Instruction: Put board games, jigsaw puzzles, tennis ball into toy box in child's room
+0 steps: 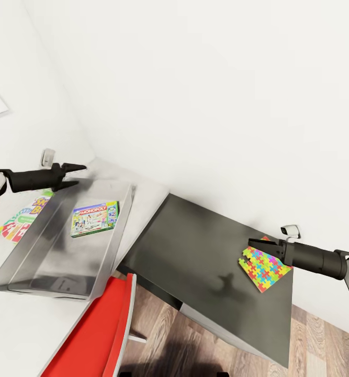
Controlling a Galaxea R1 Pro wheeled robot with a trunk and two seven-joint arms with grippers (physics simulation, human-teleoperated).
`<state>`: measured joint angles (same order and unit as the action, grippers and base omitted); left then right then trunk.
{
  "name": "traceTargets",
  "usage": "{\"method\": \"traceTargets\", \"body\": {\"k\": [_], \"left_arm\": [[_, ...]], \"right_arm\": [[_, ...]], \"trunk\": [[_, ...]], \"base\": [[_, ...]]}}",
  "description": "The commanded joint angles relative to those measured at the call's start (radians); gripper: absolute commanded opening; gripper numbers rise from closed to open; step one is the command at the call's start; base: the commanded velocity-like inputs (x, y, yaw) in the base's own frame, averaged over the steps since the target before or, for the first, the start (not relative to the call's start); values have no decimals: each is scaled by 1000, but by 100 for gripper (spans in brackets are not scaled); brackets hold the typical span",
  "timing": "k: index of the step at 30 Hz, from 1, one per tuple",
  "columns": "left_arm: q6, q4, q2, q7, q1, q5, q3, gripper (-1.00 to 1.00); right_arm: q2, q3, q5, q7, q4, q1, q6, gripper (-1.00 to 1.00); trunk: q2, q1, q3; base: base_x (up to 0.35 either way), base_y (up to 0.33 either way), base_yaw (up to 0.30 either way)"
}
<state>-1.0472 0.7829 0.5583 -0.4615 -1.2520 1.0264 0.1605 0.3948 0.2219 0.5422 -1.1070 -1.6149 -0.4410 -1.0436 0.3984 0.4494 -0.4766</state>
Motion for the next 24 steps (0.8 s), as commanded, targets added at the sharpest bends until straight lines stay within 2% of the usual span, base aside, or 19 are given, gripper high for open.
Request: {"method": "traceTargets", "body": {"k": [1, 7, 24], "left_arm": [[0, -1, 7, -10, -7, -8, 3, 100], [0, -1, 41, -10, -34, -8, 3, 100], [0, -1, 41, -10, -34, -8, 3, 100]], "right_arm": [[0, 0, -2, -4, 0, -1, -4, 100], [0, 0, -2, -4, 0, -1, -4, 100], [0, 0, -2, -4, 0, -1, -4, 100]], "trunk": [[2, 1, -2], [2, 1, -2], [2, 1, -2]], "base": [[0, 0, 0], [0, 0, 0], [0, 0, 0]]}}
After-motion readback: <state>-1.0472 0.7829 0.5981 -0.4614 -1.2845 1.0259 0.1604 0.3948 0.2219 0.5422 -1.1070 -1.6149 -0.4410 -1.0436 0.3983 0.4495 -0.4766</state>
